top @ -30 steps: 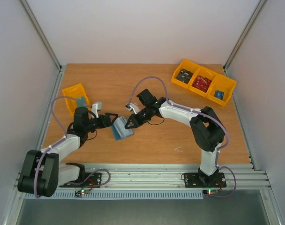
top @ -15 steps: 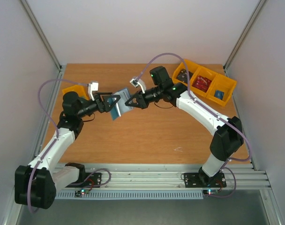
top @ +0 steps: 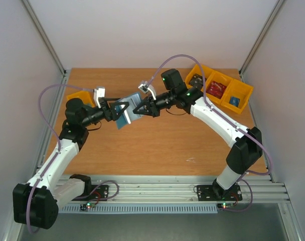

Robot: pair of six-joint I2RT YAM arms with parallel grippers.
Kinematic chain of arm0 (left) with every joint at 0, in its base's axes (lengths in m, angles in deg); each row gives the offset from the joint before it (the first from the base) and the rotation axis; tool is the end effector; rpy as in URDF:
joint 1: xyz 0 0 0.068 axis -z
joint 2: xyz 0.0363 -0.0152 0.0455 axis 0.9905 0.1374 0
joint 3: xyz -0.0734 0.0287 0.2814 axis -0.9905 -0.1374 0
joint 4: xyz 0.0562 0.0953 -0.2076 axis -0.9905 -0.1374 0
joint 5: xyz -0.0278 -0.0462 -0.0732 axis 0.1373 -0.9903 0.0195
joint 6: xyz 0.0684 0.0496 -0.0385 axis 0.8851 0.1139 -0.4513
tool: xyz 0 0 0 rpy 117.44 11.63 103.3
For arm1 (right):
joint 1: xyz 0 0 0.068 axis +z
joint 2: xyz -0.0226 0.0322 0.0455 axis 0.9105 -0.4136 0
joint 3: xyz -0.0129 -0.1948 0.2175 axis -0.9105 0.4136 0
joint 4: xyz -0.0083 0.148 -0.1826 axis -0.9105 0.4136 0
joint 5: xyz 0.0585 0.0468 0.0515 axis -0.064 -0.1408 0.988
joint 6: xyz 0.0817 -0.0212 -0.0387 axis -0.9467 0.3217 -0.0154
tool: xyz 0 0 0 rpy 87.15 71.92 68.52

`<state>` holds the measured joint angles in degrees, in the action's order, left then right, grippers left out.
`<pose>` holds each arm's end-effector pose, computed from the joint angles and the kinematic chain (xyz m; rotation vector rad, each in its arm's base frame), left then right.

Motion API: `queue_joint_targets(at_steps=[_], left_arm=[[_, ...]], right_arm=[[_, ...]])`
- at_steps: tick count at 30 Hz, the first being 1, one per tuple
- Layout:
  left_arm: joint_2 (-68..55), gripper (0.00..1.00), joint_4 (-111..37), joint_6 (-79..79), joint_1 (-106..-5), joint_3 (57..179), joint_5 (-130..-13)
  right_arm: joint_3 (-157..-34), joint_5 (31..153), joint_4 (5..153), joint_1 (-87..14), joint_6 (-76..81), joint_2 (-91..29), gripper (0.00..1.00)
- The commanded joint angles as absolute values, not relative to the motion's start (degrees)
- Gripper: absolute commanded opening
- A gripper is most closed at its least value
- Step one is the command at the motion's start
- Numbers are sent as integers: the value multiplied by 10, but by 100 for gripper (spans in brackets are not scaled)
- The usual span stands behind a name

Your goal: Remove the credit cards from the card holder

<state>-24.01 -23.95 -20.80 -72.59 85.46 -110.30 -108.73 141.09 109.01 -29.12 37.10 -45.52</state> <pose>0.2124 -0.0977 0.3347 0.3297 1.7262 -1.2123 0.2522 0.2731 0.3593 -1.5439 1.4248 1.1695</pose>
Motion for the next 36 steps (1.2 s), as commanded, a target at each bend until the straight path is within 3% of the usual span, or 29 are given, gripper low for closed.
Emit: queue_joint_targets(at_steps=[1, 6, 8, 9, 11, 16, 20, 27, 29, 31, 36], left_arm=[[-253, 89, -237, -204, -721, 872, -1104], [-265, 70, -219, -210, -719, 871, -1151], [-269, 55, -214, -207, -719, 870, -1173], [-272, 42, -213, -204, -719, 870, -1179], [-278, 25, -215, -202, -719, 868, -1183], [-284, 1, -220, -196, -719, 867, -1185], [-289, 0, -222, -189, -720, 867, -1182], [-292, 0, -222, -172, -720, 865, -1177], [-292, 0, -223, -170, -720, 866, -1178], [-293, 0, -223, -167, -720, 867, -1181], [-296, 0, -221, -161, -720, 866, -1188]], right_arm=[[-1109, 1464, 1098, -266, 417, -417, 1], [-1107, 1468, 1079, -261, 407, -415, 1], [-1108, 1466, 1077, -261, 406, -415, 1], [-1107, 1465, 1077, -261, 406, -414, 1], [-1106, 1457, 1083, -262, 412, -411, 1], [-1109, 1444, 1106, -272, 413, -404, 6], [-1120, 1432, 1144, -292, 423, -396, 24], [-1156, 1365, 1194, -329, 428, -382, 38], [-1168, 1323, 1205, -332, 421, -384, 49], [-1176, 1298, 1206, -336, 407, -389, 66], [-1187, 1328, 1199, -340, 379, -421, 97]])
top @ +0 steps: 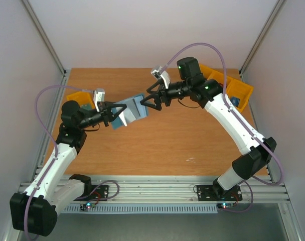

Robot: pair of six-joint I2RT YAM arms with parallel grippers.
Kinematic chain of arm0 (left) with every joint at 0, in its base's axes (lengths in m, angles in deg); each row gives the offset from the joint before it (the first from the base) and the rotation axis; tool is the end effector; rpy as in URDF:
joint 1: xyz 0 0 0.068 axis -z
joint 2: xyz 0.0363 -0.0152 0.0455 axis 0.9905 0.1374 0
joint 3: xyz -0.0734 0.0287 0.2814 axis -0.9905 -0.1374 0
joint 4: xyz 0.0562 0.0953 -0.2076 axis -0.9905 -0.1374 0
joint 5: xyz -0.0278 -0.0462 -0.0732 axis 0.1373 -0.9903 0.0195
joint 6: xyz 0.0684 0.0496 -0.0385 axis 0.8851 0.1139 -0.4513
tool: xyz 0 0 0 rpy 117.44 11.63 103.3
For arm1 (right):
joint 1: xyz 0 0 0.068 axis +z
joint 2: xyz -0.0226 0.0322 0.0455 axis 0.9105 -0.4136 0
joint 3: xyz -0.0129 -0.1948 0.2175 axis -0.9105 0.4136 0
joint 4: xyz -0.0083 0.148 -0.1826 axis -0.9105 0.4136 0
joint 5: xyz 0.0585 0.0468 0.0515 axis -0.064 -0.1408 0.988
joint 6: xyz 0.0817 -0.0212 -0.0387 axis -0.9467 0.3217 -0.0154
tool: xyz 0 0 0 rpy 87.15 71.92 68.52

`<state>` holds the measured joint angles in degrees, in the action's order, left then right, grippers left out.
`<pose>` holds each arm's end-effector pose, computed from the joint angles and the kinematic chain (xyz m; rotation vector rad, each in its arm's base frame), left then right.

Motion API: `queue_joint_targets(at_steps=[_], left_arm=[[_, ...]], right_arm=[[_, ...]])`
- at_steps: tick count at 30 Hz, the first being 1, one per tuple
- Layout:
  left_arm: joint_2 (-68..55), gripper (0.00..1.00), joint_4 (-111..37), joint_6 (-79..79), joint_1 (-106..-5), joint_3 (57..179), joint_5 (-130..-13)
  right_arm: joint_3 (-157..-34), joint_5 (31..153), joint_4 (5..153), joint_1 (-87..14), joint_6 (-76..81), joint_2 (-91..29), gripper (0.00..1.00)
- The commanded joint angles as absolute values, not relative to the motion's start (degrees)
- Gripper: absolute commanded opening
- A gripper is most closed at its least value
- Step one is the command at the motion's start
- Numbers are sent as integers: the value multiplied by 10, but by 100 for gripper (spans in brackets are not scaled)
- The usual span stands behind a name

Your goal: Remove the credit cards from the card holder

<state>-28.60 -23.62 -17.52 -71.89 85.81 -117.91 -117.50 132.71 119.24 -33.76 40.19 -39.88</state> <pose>0.1833 -0.1024 0.3531 0.5420 1.6102 -1.2536 0.2515 0.2295 0.4168 -1.4562 1.4461 0.9043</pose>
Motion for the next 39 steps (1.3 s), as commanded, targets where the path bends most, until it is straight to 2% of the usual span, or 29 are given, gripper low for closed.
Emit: queue_joint_targets(at_steps=[1, 13, 19, 24, 29, 31, 34, 36, 37, 39], left_arm=[[-296, 0, -220, -161, -720, 865, -1189], [-294, 0, -214, -161, -720, 863, -1193], [-293, 0, -213, -161, -720, 864, -1194], [-293, 0, -212, -161, -720, 863, -1195], [-294, 0, -211, -162, -720, 861, -1196], [-295, 0, -211, -162, -720, 860, -1196], [-295, 0, -210, -163, -720, 860, -1197], [-295, 0, -210, -163, -720, 860, -1197], [-296, 0, -210, -163, -720, 860, -1197], [-296, 0, -210, -162, -720, 860, -1197]], right_arm=[[-1189, 1335, 1195, -340, 370, -428, 98], [-1176, 1371, 1159, -331, 362, -467, 82], [-1176, 1382, 1151, -322, 363, -478, 79], [-1184, 1389, 1146, -319, 354, -489, 51], [-1178, 1394, 1139, -317, 360, -490, 32], [-1179, 1400, 1134, -315, 359, -491, 31], [-1184, 1418, 1138, -307, 368, -496, 41], [-1188, 1420, 1147, -299, 383, -498, 42], [-1188, 1420, 1150, -296, 388, -499, 40], [-1190, 1430, 1150, -294, 390, -499, 28]])
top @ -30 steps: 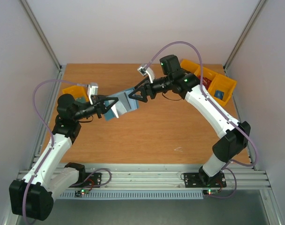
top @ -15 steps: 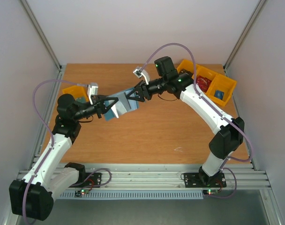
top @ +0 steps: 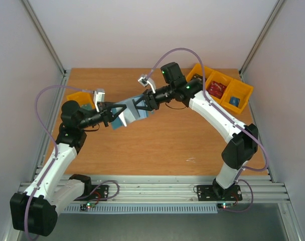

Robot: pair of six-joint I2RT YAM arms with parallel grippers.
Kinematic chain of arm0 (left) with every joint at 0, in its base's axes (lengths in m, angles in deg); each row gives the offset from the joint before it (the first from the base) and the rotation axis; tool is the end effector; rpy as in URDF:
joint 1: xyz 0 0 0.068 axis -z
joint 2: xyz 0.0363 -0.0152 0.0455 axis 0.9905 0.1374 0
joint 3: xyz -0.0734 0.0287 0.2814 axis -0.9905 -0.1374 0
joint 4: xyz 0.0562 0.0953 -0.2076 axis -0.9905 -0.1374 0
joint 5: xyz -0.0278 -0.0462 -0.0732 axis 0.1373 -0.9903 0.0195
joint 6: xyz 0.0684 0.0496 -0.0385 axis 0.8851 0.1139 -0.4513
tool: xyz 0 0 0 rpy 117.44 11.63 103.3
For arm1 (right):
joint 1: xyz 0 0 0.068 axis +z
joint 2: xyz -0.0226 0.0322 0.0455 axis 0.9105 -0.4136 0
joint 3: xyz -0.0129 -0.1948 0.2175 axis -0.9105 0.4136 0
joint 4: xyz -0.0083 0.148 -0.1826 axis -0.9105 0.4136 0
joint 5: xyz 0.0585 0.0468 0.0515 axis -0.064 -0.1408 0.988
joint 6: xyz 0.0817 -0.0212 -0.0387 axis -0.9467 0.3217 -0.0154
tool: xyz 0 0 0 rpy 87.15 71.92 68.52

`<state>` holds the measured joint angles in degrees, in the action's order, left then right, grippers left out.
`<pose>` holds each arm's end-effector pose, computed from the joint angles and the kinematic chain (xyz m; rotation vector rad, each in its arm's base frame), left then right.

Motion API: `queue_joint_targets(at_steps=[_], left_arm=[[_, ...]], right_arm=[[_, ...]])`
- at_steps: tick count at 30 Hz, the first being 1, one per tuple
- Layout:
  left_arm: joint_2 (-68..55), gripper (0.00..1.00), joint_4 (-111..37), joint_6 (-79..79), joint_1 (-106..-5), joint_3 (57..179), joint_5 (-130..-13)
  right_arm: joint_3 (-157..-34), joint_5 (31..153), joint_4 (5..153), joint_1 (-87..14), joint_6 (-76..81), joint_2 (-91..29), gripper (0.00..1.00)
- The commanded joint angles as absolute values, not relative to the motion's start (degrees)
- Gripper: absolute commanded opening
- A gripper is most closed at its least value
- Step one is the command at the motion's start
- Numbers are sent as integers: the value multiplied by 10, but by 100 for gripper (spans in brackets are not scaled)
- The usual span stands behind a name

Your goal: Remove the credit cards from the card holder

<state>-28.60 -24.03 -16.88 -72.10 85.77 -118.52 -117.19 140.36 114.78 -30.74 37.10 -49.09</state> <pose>0.1829 -0.1021 0.3520 0.5533 1.6121 -1.2527 0.2711 0.2730 0.3739 -1.5173 1.4655 1.1457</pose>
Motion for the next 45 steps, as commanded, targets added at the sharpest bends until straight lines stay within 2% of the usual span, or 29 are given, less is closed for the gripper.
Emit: queue_joint_targets(at_steps=[1, 4, 5, 6, 7, 8, 9, 11, 14, 16, 17, 22, 26, 32, 35, 39, 45], left_arm=[[-296, 0, -211, -163, -720, 860, -1197], [-299, 0, -214, -164, -720, 858, -1193], [-301, 0, -221, -162, -720, 857, -1185], [-303, 5, -236, -159, -720, 856, -1169], [-309, 20, -263, -152, -720, 855, -1135], [-312, 39, -295, -136, -720, 855, -1092], [-314, 50, -327, -122, -720, 856, -1047], [-315, 54, -380, -81, -720, 860, -955], [-318, 54, -430, -22, -722, 862, -869], [-319, 54, -445, -4, -723, 861, -853], [-320, 55, -450, -2, -723, 860, -853], [-324, 49, -427, -4, -723, 844, -924], [-322, 40, -349, -32, -715, 834, -1023], [-307, 40, -313, 4, -640, 853, -1157], [-287, 40, -292, 5, -609, 854, -1139], [-268, 40, -271, -30, -590, 840, -1047], [-262, 41, -281, -53, -590, 827, -929]], right_arm=[[-1191, 1434, 1150, -294, 390, -498, 23], [-1187, 1433, 1151, -294, 396, -489, 2], [-1181, 1421, 1155, -294, 400, -484, 1], [-1176, 1406, 1158, -295, 403, -479, 1], [-1174, 1383, 1163, -298, 402, -476, 1], [-1175, 1349, 1174, -300, 399, -476, 1], [-1177, 1306, 1188, -302, 395, -479, 1], [-1194, 1162, 1235, -303, 387, -495, 1], [-1256, 819, 1366, -302, 353, -549, 1], [-1294, 682, 1438, -301, 343, -587, 1], [-1297, 652, 1452, -298, 346, -595, 1], [-1278, 690, 1436, -290, 333, -578, 1], [-1290, 788, 1415, -286, 297, -575, 1], [-1380, 740, 1459, -239, 296, -628, 1], [-1399, 780, 1451, -228, 291, -635, 1], [-1431, 863, 1435, -208, 285, -640, 1], [-1448, 901, 1437, -203, 294, -634, 1]])
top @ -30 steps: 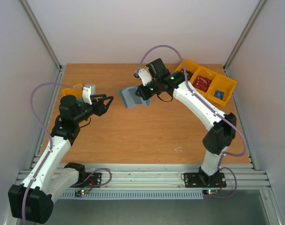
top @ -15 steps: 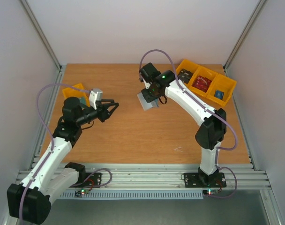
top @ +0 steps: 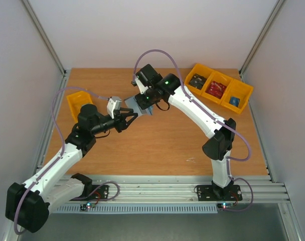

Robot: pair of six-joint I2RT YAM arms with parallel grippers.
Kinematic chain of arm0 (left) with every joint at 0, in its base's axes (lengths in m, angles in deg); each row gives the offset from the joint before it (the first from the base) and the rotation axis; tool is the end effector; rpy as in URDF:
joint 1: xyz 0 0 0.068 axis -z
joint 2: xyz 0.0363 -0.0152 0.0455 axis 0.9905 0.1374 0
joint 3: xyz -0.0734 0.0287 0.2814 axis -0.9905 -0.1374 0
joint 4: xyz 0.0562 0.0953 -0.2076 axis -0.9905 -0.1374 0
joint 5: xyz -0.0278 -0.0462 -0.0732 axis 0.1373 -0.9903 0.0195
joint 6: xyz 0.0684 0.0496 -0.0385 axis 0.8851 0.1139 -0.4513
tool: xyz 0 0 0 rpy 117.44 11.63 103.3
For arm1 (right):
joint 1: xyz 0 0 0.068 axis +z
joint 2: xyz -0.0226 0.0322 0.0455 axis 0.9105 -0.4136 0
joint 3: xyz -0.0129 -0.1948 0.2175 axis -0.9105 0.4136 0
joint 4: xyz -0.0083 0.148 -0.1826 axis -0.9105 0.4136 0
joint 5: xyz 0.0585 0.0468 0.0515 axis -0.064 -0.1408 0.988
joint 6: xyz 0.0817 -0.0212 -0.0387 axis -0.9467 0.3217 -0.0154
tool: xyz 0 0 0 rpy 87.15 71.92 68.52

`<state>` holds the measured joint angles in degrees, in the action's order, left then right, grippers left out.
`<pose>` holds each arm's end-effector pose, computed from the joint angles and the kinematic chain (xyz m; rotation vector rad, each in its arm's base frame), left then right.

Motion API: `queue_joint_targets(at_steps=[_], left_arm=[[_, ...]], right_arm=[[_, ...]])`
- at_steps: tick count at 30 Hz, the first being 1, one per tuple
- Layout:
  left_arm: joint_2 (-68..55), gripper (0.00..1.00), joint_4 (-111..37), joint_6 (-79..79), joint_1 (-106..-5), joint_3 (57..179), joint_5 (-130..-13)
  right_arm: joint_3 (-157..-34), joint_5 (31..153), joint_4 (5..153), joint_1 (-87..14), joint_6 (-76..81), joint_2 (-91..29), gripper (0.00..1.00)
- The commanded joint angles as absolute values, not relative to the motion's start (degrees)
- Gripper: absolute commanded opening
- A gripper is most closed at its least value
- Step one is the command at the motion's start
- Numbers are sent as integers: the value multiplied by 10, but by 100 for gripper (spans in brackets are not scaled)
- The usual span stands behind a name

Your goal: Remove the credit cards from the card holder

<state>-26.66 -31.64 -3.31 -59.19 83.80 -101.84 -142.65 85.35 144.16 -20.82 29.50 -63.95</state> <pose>0.1835 -0.1343 0.3148 0.6349 1.7170 -1.0622 0.3020 0.3015 0.3347 -1.3872 2.1621 0.1870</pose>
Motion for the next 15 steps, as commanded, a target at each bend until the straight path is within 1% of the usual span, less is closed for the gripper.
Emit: queue_joint_targets(at_steps=[1, 4, 10, 12, 15], left_arm=[[-261, 41, -286, -59, -590, 823, -913], [-263, 44, -299, -67, -591, 821, -881], [-275, 47, -343, -62, -610, 838, -897], [-281, 47, -354, -74, -623, 840, -879], [-288, 44, -351, -93, -647, 838, -882]], right_arm=[[-1448, 906, 1434, -203, 299, -631, 1], [-1447, 933, 1424, -204, 314, -620, 1], [-1416, 1004, 1388, -203, 330, -594, 1], [-1400, 1014, 1370, -205, 338, -579, 1], [-1382, 1032, 1342, -205, 356, -559, 1]])
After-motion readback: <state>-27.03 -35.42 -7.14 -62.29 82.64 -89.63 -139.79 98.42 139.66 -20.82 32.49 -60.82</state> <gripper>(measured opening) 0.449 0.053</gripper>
